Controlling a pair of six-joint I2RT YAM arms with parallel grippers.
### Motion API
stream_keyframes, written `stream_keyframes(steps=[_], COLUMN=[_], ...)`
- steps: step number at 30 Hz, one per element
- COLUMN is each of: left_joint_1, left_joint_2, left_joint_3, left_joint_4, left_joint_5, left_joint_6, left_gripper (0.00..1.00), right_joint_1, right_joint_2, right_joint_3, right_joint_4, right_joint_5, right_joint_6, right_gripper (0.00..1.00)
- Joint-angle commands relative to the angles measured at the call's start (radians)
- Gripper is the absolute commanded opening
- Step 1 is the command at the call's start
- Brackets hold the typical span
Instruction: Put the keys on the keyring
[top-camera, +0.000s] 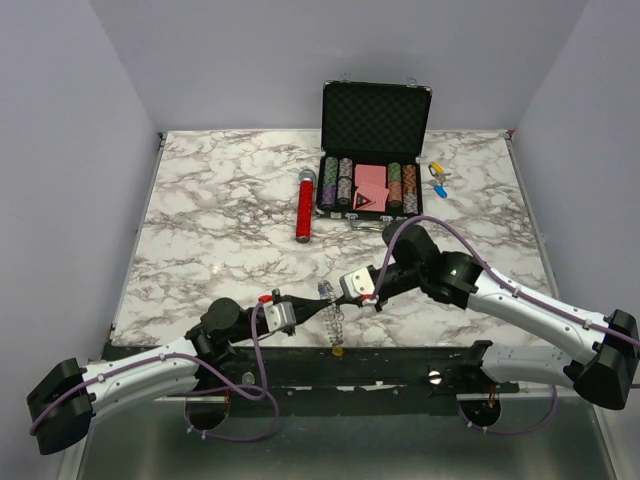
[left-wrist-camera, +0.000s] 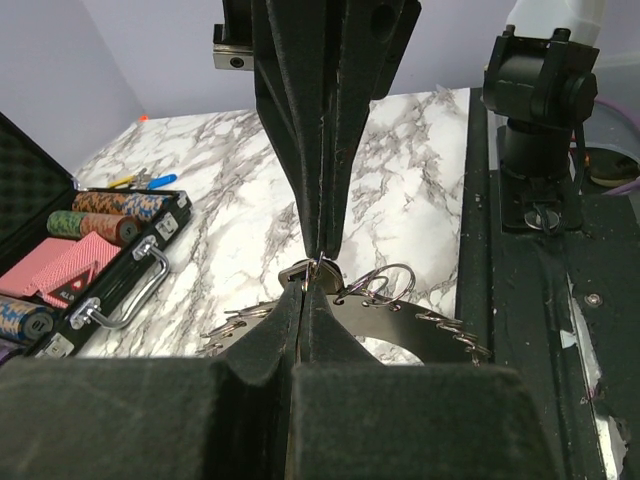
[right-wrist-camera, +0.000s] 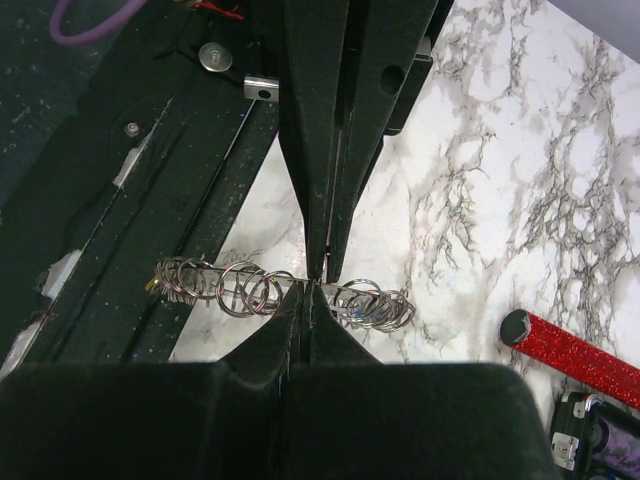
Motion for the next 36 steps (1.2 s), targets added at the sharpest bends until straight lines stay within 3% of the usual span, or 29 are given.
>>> stream_keyframes(steps=[1,36], left_joint_1=[0.010,0.024], left_joint_2=[-0.006,-0.040], left_joint_3=[0.033,-0.046], left_joint_4=[0.028,0.238], left_joint_5=[-0.055,-0.104], left_joint_6=[-0.030,-0.168], left_gripper=[0.00,0.00], right_joint_1=[0.014,0.017], right_joint_2=[0.002,-0.007], right_joint_3=[-0.019,-0.057], right_joint_4=[-0.001,0.039], right_joint_5=[0.004,0.005], right_joint_6=[-0.018,0.034], right_gripper=[0.00,0.00])
